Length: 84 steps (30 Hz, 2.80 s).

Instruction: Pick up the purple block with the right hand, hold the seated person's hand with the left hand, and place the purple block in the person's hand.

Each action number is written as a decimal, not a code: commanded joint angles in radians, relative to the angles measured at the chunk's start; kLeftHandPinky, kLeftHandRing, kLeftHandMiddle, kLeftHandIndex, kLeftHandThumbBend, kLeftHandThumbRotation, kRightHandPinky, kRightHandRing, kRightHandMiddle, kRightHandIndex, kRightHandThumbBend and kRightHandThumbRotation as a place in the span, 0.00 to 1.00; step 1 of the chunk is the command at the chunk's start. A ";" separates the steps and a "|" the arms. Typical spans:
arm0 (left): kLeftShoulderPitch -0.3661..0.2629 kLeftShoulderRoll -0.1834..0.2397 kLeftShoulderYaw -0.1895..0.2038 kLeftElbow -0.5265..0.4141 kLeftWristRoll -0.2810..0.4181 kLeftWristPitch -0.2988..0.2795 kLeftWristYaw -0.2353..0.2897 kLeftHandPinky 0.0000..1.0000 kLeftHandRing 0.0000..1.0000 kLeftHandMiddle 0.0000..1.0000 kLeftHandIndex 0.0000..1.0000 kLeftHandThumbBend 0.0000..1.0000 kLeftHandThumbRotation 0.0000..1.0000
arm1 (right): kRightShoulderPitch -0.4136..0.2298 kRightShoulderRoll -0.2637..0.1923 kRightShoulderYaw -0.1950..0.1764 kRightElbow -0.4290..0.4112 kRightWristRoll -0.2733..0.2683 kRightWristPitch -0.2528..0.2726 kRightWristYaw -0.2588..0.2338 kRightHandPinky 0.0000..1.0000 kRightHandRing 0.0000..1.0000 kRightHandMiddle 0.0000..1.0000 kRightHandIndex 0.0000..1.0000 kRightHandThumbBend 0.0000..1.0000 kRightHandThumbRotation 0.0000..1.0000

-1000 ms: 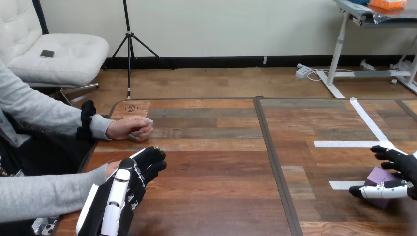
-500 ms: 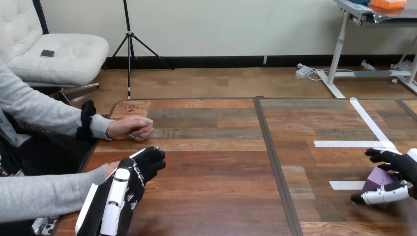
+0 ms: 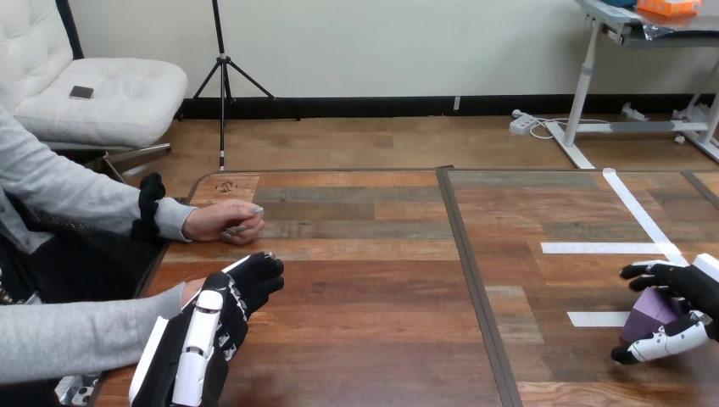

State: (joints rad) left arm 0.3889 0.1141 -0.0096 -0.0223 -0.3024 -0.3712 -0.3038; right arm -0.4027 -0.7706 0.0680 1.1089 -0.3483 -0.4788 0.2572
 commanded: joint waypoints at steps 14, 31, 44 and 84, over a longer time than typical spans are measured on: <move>-0.063 -0.015 0.014 -0.039 0.000 -0.029 -0.007 0.92 0.83 0.81 0.75 0.26 1.00 | -0.107 -0.055 0.021 -0.036 -0.024 -0.027 0.019 0.66 0.68 0.70 0.71 1.00 0.00; -0.067 -0.015 0.017 -0.033 -0.001 -0.044 -0.010 0.93 0.84 0.81 0.74 0.27 1.00 | -0.087 -0.036 0.033 -0.065 -0.082 -0.042 -0.189 0.42 0.45 0.48 0.48 0.87 0.00; -0.068 -0.015 0.021 -0.032 -0.008 -0.045 -0.018 0.97 0.86 0.82 0.72 0.26 1.00 | -0.093 -0.034 0.043 -0.066 -0.094 -0.065 -0.247 0.37 0.42 0.45 0.44 0.85 0.00; -0.063 -0.011 0.024 -0.048 -0.011 -0.024 -0.025 0.99 0.89 0.85 0.72 0.24 1.00 | -0.096 -0.038 0.033 -0.143 -0.074 -0.109 -0.238 0.34 0.38 0.43 0.43 0.90 0.00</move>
State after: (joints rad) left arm 0.3850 0.1151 0.0083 -0.0224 -0.3041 -0.3890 -0.3235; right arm -0.4249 -0.7931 0.1142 1.0182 -0.4426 -0.5816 0.0139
